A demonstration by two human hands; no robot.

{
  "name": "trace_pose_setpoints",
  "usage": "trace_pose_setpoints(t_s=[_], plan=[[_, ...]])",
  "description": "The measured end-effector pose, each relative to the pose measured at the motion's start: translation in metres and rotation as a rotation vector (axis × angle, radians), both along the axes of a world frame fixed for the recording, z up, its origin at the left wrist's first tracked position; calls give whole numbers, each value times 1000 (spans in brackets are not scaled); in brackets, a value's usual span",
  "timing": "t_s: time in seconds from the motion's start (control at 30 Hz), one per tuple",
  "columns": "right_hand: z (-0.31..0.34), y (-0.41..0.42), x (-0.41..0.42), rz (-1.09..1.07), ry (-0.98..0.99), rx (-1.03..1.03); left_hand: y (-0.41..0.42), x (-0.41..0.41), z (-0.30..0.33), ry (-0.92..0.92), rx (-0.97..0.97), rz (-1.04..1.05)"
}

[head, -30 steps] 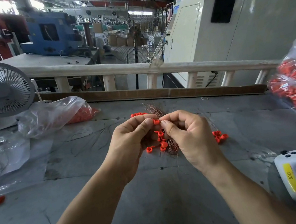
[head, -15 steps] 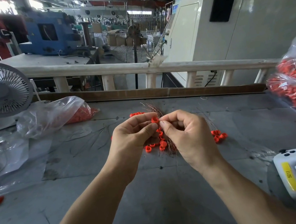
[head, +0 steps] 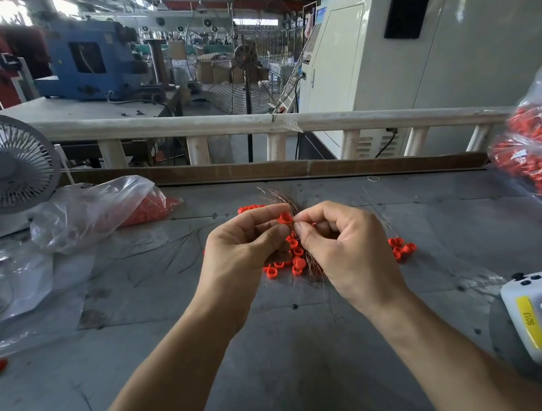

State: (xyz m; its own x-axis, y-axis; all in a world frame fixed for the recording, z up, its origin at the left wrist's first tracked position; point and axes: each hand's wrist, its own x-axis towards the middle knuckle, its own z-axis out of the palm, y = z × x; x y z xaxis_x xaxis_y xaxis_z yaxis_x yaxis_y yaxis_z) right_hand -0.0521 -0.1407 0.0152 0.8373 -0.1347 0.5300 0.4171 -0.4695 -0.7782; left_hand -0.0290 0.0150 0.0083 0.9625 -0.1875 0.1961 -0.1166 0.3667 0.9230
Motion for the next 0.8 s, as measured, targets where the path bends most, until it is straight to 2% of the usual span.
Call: trace_pose_setpoints(t_s=[0.8], plan=[[-1, 1, -2, 3, 26, 28, 1, 2, -1, -13, 22, 30]])
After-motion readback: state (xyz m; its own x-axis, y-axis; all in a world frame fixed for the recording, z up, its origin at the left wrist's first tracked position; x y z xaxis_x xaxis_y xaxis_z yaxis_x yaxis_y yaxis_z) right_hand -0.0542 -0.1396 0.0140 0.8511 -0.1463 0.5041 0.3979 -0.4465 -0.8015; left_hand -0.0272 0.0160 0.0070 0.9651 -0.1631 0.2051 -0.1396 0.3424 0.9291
